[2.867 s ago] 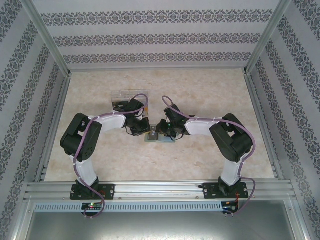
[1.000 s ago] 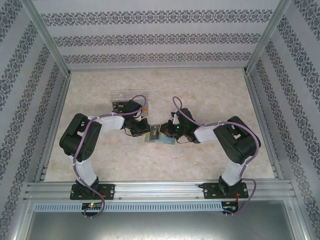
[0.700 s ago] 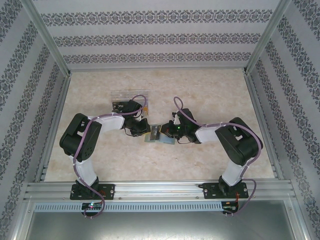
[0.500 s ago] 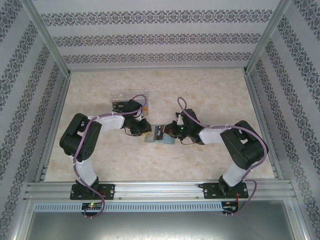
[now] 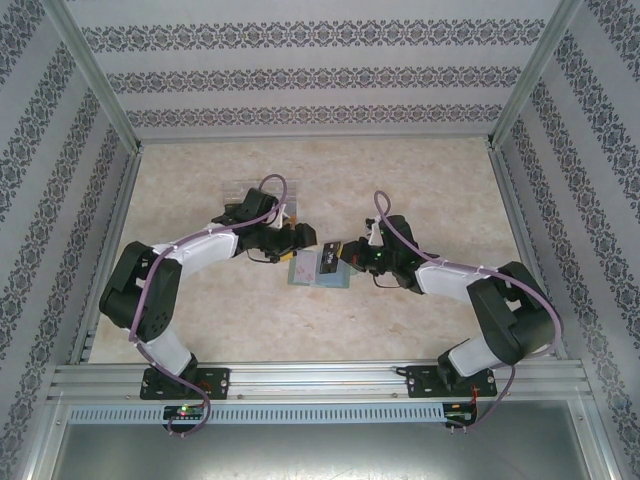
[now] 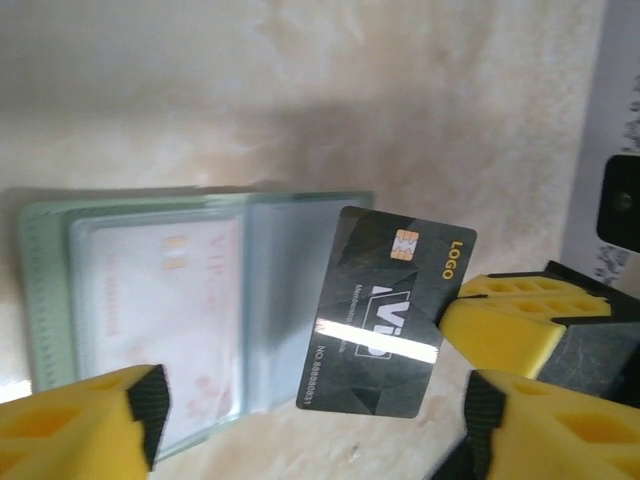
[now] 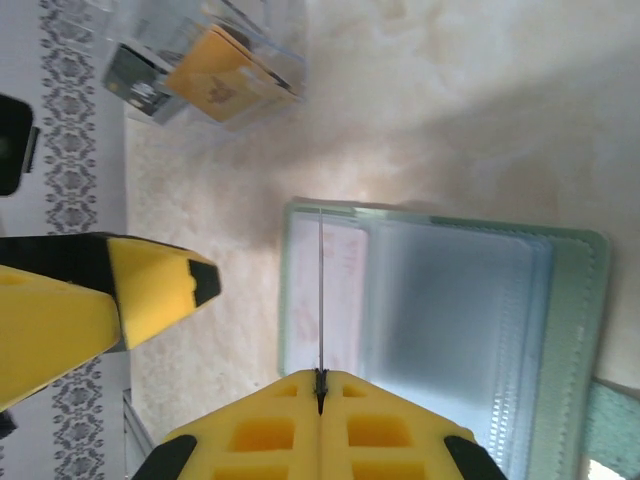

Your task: Take the credit cards out of the card holder

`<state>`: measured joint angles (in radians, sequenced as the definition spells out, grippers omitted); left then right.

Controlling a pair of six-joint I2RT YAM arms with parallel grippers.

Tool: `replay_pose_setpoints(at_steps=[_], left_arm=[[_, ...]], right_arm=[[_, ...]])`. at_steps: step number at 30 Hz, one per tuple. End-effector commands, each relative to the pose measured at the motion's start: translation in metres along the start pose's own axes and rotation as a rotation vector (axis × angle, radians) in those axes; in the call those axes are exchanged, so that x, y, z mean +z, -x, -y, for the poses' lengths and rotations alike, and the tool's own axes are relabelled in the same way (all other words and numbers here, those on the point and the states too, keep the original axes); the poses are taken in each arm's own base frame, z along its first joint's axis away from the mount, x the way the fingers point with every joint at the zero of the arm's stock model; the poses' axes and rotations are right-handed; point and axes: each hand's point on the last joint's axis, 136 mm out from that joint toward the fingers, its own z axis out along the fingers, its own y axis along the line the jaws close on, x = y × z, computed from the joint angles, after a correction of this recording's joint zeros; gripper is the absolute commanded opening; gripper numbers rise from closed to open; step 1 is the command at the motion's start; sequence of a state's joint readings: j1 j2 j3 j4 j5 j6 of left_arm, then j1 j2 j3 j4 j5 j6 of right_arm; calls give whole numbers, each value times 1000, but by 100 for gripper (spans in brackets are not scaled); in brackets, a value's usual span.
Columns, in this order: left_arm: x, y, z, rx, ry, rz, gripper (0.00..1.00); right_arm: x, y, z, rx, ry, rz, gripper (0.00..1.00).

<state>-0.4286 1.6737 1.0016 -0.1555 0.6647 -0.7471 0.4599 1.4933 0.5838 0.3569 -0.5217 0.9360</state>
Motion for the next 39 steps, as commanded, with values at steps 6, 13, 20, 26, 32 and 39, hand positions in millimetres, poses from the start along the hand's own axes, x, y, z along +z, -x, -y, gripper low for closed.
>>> replay_pose_setpoints(at_steps=[6, 13, 20, 26, 32, 39], left_arm=[[-10, 1, 46, 29, -293, -15, 98], [-17, 0, 64, 38, -361, -42, 97], [-27, 0, 78, 80, -401, -44, 75], [-31, 2, 82, 99, -409, -23, 49], [-32, 9, 71, 77, -375, 16, 24], [-33, 12, 58, 91, -296, 48, 0]], right_arm=[[-10, 16, -56, -42, 201, 20, 0], [-15, 23, -78, -38, 278, 22, 0], [-15, 26, -74, -8, 279, 28, 0], [-11, 25, -69, 13, 271, 23, 0], [-7, 24, -64, 25, 263, 11, 0], [-3, 23, -56, 33, 226, 2, 5]])
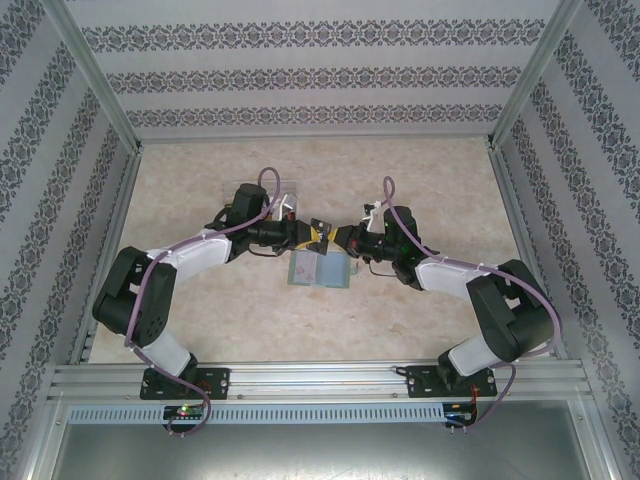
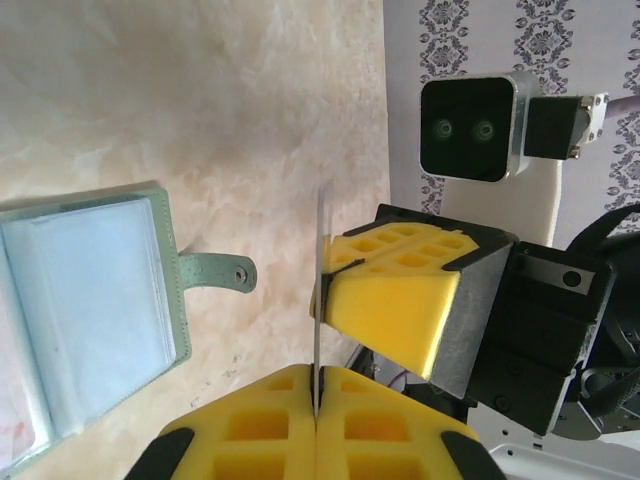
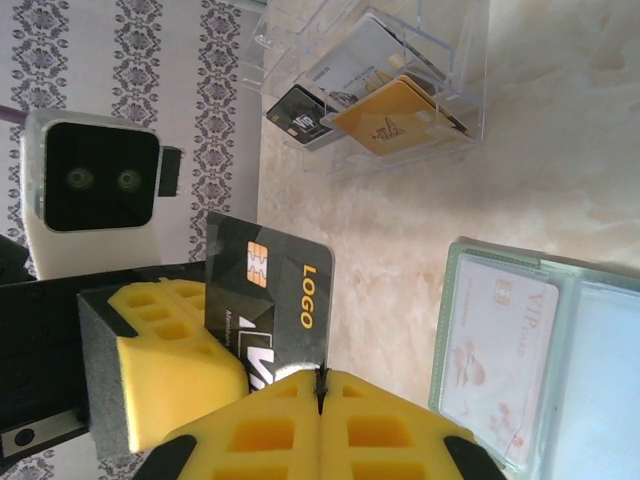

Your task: Take the credit cards out of the card holder

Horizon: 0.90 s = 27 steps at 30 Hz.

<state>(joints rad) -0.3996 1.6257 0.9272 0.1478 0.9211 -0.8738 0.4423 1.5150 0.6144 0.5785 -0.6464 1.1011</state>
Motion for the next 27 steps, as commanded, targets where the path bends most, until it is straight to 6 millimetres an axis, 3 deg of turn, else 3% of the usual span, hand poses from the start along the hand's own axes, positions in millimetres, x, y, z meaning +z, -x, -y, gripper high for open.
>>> replay_pose_setpoints(at_steps=[1, 5, 9, 13, 19, 24, 27], left_arm=[[-12, 10, 4, 64, 46, 59, 0], [-20, 11, -8, 103, 165, 66, 0], [-44, 13, -25, 187, 396, 72, 0], [-75, 18, -37, 292, 617, 72, 0], [-113, 30, -35, 499, 830, 49, 0], [-121, 43, -14, 717, 840, -45, 0], [-134, 65, -5, 812, 908, -53, 0]], right_arm=[[2, 2, 0, -8, -10, -13, 10], [1, 0, 13, -8, -82, -13, 39], [-7, -2, 23, -70, -178, 5, 67], [-18, 1, 28, -148, -249, 42, 84], [-31, 8, 32, -231, -320, 74, 98], [-39, 16, 32, -278, -350, 91, 98], [-42, 21, 34, -286, -367, 96, 98]])
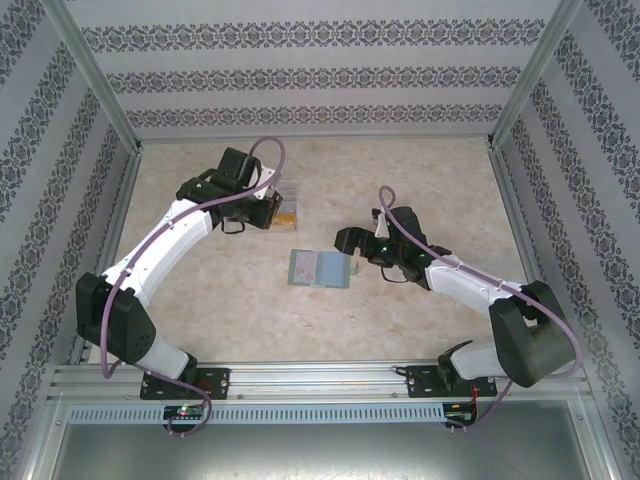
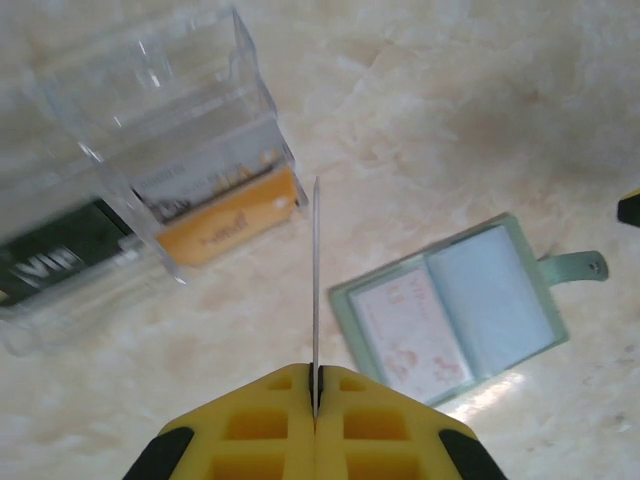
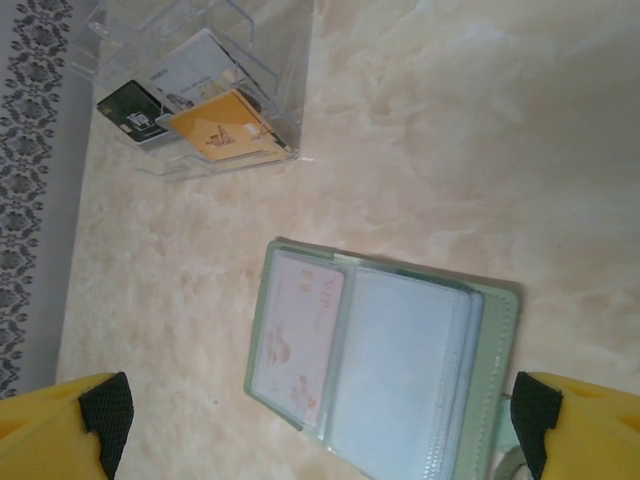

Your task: Take the credit cards out of the card holder

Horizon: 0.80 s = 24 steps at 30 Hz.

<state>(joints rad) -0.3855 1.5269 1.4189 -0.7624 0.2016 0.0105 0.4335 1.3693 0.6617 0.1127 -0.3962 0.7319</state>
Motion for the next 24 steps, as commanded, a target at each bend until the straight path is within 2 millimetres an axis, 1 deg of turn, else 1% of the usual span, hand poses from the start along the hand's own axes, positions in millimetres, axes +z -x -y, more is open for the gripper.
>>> replay_pose_setpoints(at_steps=[1, 3, 6, 9, 12, 15, 17, 19, 21, 23, 24], left_arm=[[-12, 8, -28, 174, 97, -51, 0], [-18, 19, -21, 252, 14, -11, 0], [-20, 28, -19, 395, -21, 35, 0], [-19, 24, -19, 535, -63, 32, 0], [-20, 23, -32, 579, -90, 27, 0], [-16, 9, -44, 657, -132, -36, 0], [-13, -5, -47, 726, -180, -74, 0], [-12, -14, -51, 761, -217, -93, 0], [-8, -21, -61, 786, -218, -132, 0], [3, -33, -74, 856, -196, -197, 0], [8, -36, -80, 878, -175, -214, 0]], right_arm=[[-9, 16, 0, -58, -31, 39, 98], [-10, 18, 2, -58, -36, 39, 98], [-14, 21, 2, -54, -31, 43, 98], [-19, 24, 1, -56, -30, 51, 98], [-21, 25, 0, -58, -30, 48, 98], [-21, 26, -3, -58, -24, 37, 98], [-21, 25, -4, -56, -21, 29, 98], [-20, 26, -4, -52, -24, 28, 98], [-19, 27, -4, -46, -25, 28, 98], [-18, 28, -6, -36, -24, 28, 98], [-16, 29, -6, -32, -25, 27, 98]])
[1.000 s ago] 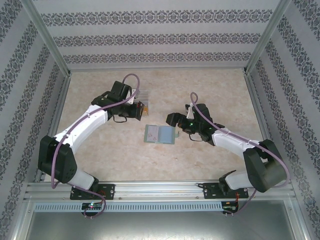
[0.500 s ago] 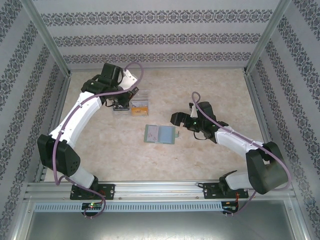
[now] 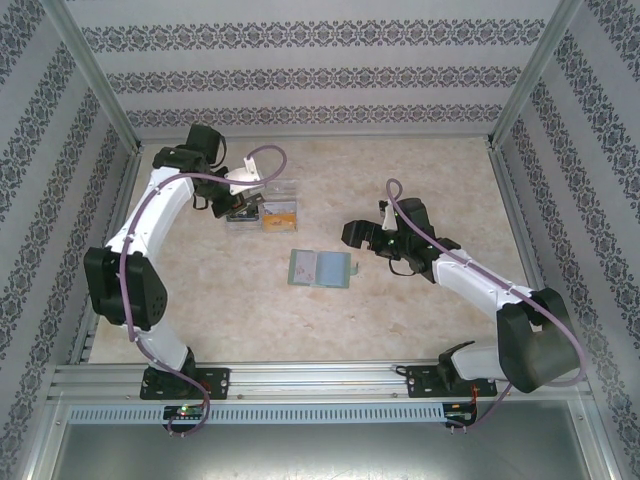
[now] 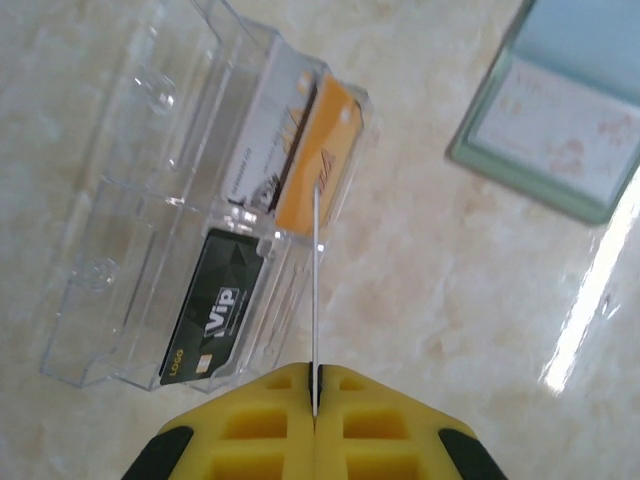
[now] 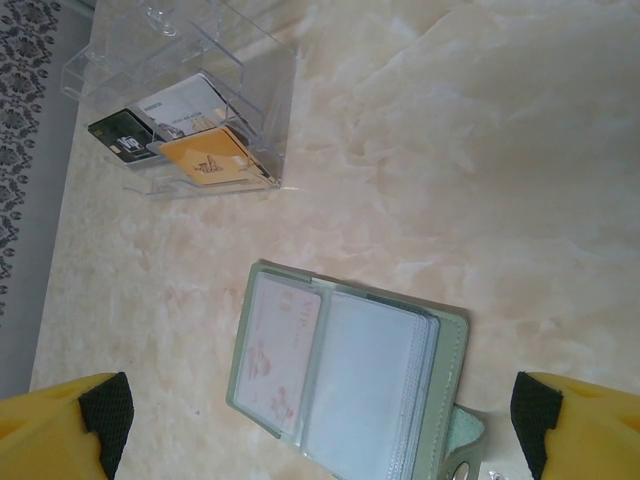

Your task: Take the credit cards out of the card holder

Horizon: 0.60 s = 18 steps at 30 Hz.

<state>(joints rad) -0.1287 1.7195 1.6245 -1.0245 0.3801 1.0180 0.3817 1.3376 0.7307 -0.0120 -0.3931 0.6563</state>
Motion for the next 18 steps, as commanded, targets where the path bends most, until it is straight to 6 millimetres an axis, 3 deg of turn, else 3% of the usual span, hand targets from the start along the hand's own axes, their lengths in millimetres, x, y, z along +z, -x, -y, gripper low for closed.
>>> replay_pose_setpoints(at_steps=[1, 8, 12, 18], left_arm=[[9, -22, 0, 175, -24, -85, 0], [35, -35, -39, 233, 16, -178, 0], [51, -41, -41, 263, -13, -193, 0], [59, -40, -53, 259, -20, -178, 0]], right_arm=[[1, 9, -8, 10, 14, 5, 98], [8, 13, -22, 9, 25, -22, 98], [9, 17, -30, 7, 25, -16, 98], [17, 21, -40, 7, 33, -31, 98]])
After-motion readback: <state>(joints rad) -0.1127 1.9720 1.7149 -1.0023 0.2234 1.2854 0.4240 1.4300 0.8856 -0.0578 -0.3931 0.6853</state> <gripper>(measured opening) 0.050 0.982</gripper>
